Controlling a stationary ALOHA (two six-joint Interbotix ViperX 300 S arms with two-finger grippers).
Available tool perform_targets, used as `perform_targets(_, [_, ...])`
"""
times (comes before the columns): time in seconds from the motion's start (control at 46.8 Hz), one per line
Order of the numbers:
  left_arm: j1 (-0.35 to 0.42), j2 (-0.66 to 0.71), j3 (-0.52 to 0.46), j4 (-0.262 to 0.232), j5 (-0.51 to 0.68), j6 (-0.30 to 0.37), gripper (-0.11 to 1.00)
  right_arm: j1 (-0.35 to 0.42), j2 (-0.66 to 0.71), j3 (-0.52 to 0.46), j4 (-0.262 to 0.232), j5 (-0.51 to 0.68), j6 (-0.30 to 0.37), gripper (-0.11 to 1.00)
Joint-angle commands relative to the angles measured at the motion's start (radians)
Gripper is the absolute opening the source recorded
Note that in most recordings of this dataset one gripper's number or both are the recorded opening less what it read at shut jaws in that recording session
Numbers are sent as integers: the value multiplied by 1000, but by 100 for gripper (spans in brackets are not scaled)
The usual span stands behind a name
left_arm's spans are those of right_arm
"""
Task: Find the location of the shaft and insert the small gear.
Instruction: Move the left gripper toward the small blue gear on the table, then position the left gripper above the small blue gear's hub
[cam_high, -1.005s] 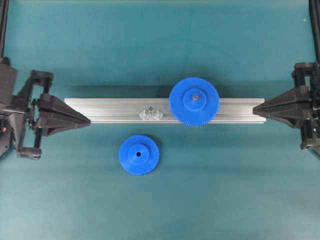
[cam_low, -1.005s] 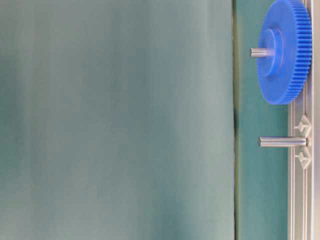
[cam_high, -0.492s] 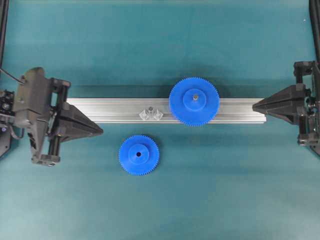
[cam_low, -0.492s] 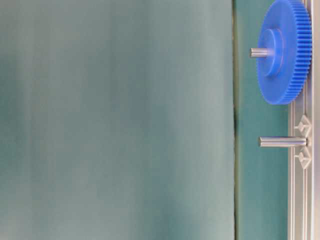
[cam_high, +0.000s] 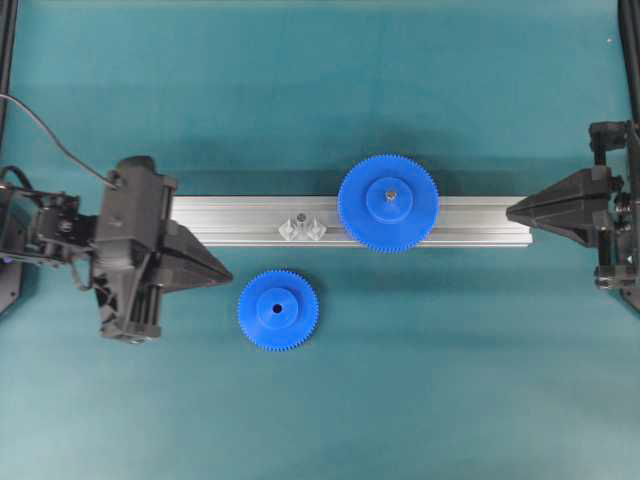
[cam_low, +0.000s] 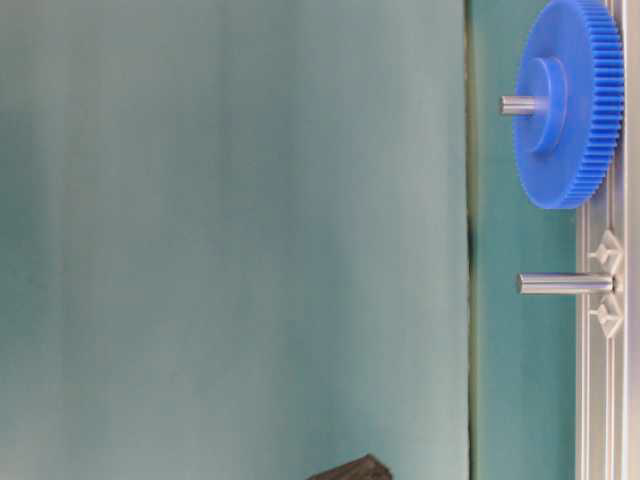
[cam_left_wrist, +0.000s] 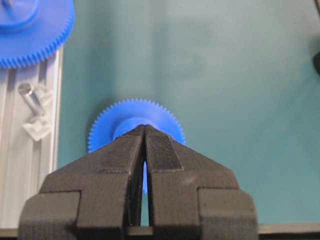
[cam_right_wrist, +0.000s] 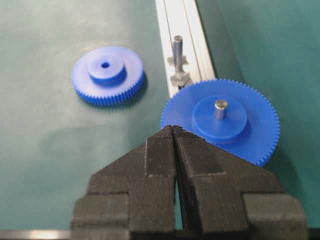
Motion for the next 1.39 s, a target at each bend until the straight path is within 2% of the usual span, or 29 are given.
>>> perform_targets(0.0, [-5,17,-49,3,31,-3,-1,-5,5,-31,2,-3,11,2])
perform_targets(0.342, [-6,114,-126,3,89,-5,-1,-11,5,-28,2,-3,11,2])
perform_targets(1.369, [-11,376,-379,3,402,-5,-1,-15,5,-11,2,-3,12,2])
